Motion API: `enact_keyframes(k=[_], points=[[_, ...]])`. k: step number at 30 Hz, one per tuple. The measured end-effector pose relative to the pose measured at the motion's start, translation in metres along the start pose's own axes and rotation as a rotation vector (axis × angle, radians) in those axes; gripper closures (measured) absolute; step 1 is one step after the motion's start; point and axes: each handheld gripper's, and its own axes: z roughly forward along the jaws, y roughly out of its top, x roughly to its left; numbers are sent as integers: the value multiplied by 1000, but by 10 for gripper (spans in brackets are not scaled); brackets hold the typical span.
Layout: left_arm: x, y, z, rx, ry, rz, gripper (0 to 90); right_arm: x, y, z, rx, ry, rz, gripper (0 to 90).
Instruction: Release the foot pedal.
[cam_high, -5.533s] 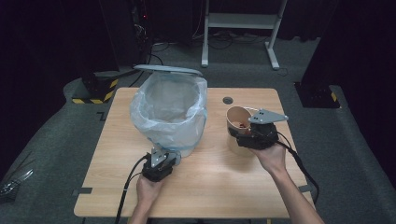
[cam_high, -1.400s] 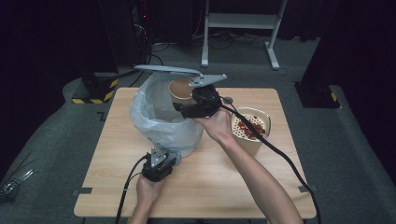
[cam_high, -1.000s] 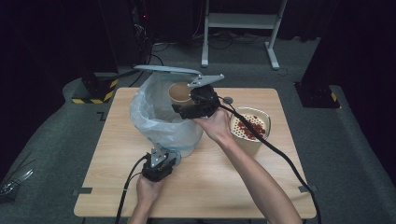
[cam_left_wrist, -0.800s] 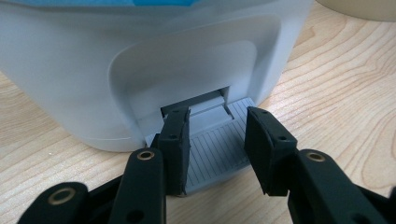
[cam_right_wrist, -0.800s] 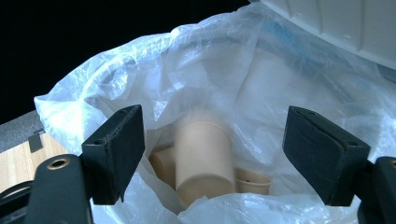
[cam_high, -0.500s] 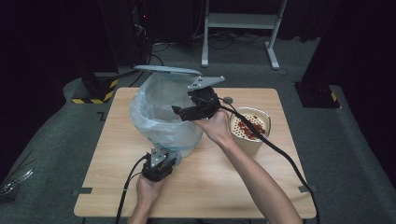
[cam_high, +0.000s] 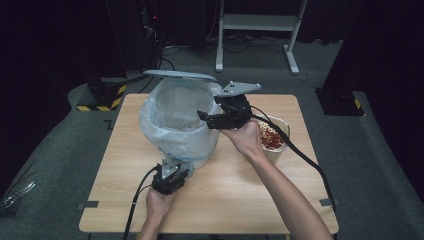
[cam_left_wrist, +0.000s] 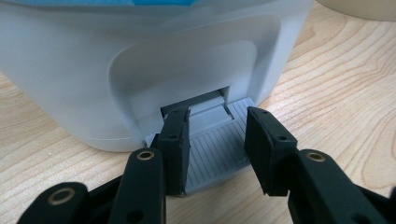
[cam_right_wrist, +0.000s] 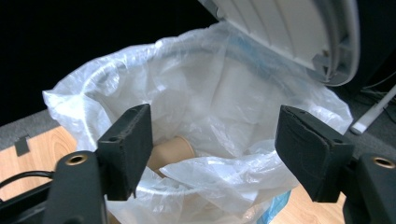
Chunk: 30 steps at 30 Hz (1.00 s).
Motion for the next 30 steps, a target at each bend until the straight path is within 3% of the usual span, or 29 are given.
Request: enact_keyframes(k=[4, 10, 16, 26, 30], points=[[0, 0, 0, 1, -1, -2, 602, -8, -7, -9, 0, -21, 17, 283], [0, 0, 0, 3, -3, 0, 594, -8, -6, -22, -15, -37, 11, 289], [0, 0, 0, 3, -4, -2, 593, -14, -13, -29, -29, -45, 43, 301], [0, 0, 0, 2, -5, -2, 592, -12, -15, -39, -26, -79, 22, 321], [0, 0, 0, 2, -6, -3, 592, -17, -20, -43, -40, -75, 48, 328]])
